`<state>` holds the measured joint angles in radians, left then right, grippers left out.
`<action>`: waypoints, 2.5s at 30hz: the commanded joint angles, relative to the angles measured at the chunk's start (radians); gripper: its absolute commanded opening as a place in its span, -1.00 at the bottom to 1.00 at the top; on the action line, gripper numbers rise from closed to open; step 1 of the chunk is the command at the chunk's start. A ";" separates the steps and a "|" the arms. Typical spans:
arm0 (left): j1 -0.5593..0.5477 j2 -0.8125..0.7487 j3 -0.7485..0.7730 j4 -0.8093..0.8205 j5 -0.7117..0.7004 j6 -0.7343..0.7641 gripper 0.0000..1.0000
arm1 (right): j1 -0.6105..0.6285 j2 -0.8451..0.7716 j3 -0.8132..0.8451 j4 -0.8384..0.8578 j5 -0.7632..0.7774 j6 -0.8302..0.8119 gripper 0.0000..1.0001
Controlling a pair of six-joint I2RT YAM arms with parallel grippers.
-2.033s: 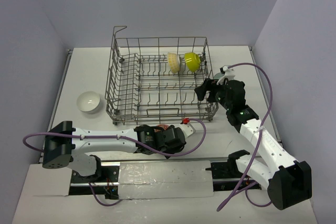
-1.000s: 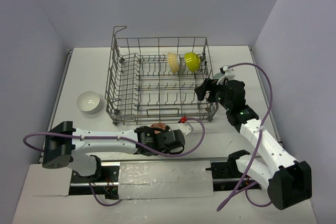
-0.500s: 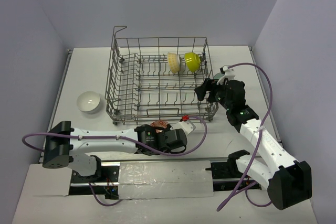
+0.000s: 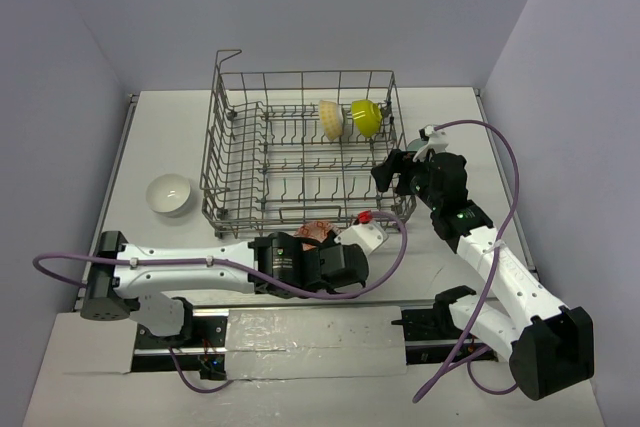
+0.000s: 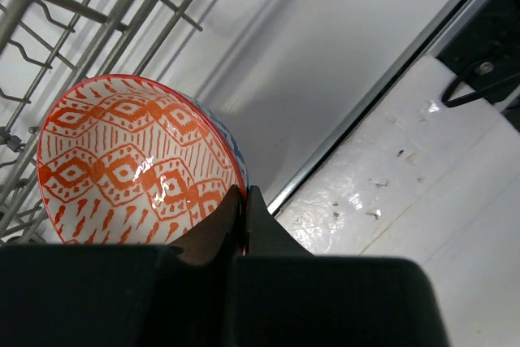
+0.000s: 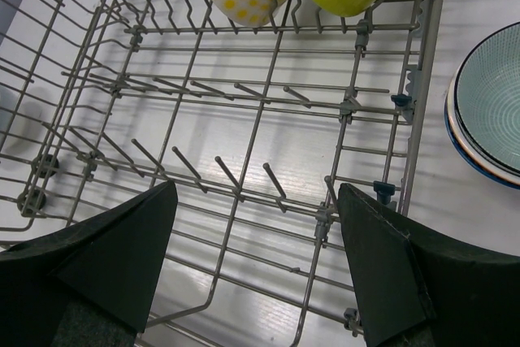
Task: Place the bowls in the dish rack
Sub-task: Pick up the bowl from the bowl, then insert the bowl into the dish rack.
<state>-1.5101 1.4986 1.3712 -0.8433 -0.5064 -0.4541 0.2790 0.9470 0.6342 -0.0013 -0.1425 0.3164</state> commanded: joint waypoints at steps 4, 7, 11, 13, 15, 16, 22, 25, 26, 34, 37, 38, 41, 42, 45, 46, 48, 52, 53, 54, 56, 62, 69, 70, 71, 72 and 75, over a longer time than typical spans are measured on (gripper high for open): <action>-0.022 -0.090 0.146 -0.039 -0.041 -0.026 -1.00 | 0.008 -0.010 0.042 0.018 0.015 -0.011 0.74; -0.024 -0.150 0.164 -0.020 -0.060 -0.002 -1.00 | 0.006 -0.011 0.041 0.018 0.017 -0.011 0.75; -0.024 -0.245 0.184 0.056 -0.104 0.063 -1.00 | 0.008 -0.010 0.042 0.020 0.015 -0.010 0.75; -0.024 -0.302 0.189 0.104 -0.115 0.115 -1.00 | 0.008 -0.007 0.044 0.021 0.014 -0.011 0.74; -0.022 -0.339 0.175 0.188 -0.118 0.175 -0.99 | 0.008 -0.002 0.042 0.021 0.012 -0.010 0.74; -0.021 -0.368 0.167 0.246 -0.127 0.210 -1.00 | 0.008 -0.001 0.042 0.023 0.011 -0.010 0.74; 0.048 -0.342 0.192 0.296 -0.129 0.287 -1.00 | 0.008 0.003 0.042 0.023 0.009 -0.010 0.74; 0.114 -0.330 0.195 0.346 -0.097 0.321 -1.00 | 0.008 0.004 0.042 0.023 0.009 -0.008 0.74; 0.138 -0.331 0.189 0.368 -0.075 0.327 -1.00 | 0.008 0.004 0.042 0.023 0.009 -0.010 0.74; 0.511 -0.253 0.213 0.538 0.282 0.330 -0.99 | 0.008 0.016 0.044 0.027 0.001 -0.007 0.74; 0.649 -0.167 0.249 0.579 0.423 0.286 -1.00 | 0.008 0.019 0.047 0.026 0.006 -0.008 0.74; 0.678 -0.144 0.256 0.587 0.462 0.275 -1.00 | 0.008 0.019 0.047 0.026 0.006 -0.010 0.74; 0.789 -0.055 0.276 0.622 0.593 0.224 -1.00 | 0.008 0.016 0.047 0.027 0.004 -0.008 0.74; 0.847 -0.011 0.282 0.627 0.639 0.209 -1.00 | 0.006 0.016 0.047 0.026 0.004 -0.010 0.74; 0.935 0.054 0.290 0.647 0.749 0.114 -0.99 | 0.008 0.018 0.047 0.029 -0.011 -0.011 0.74; 0.956 0.067 0.282 0.664 0.781 0.098 -1.00 | 0.008 0.021 0.047 0.029 -0.012 -0.011 0.74; 1.013 0.094 0.267 0.694 0.827 0.045 -1.00 | 0.008 0.022 0.050 0.029 -0.009 -0.011 0.74; 1.105 0.124 0.188 0.829 0.969 -0.081 -1.00 | 0.006 0.033 0.050 0.032 -0.012 -0.011 0.74; 1.132 0.138 0.175 0.911 1.029 -0.133 -0.99 | 0.006 0.033 0.050 0.032 -0.009 -0.013 0.75; 1.143 0.146 0.157 0.944 1.052 -0.158 -1.00 | 0.008 0.035 0.051 0.032 -0.009 -0.011 0.74; 1.162 0.176 0.151 0.992 1.089 -0.199 -1.00 | 0.008 0.038 0.051 0.030 -0.005 -0.013 0.74; 1.173 0.268 0.121 1.236 1.186 -0.415 -0.99 | 0.008 0.047 0.053 0.030 0.001 -0.013 0.74; 1.168 0.350 0.109 1.371 1.175 -0.503 -1.00 | 0.006 0.061 0.055 0.032 0.006 -0.016 0.74; 1.166 0.353 0.111 1.338 1.152 -0.483 -1.00 | 0.006 0.064 0.056 0.032 0.009 -0.017 0.74; 1.166 0.351 0.114 1.314 1.140 -0.469 -1.00 | 0.008 0.065 0.055 0.032 0.009 -0.017 0.74; 1.168 0.348 0.114 1.294 1.126 -0.454 -1.00 | 0.008 0.068 0.056 0.034 0.008 -0.017 0.74; 1.168 0.344 0.111 1.254 1.089 -0.417 -1.00 | 0.008 0.075 0.059 0.034 0.007 -0.016 0.74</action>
<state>-0.3401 1.8786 1.4624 0.3481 0.6144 -0.8989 0.2790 1.0142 0.6456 0.0071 -0.1432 0.3115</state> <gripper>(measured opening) 0.034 0.872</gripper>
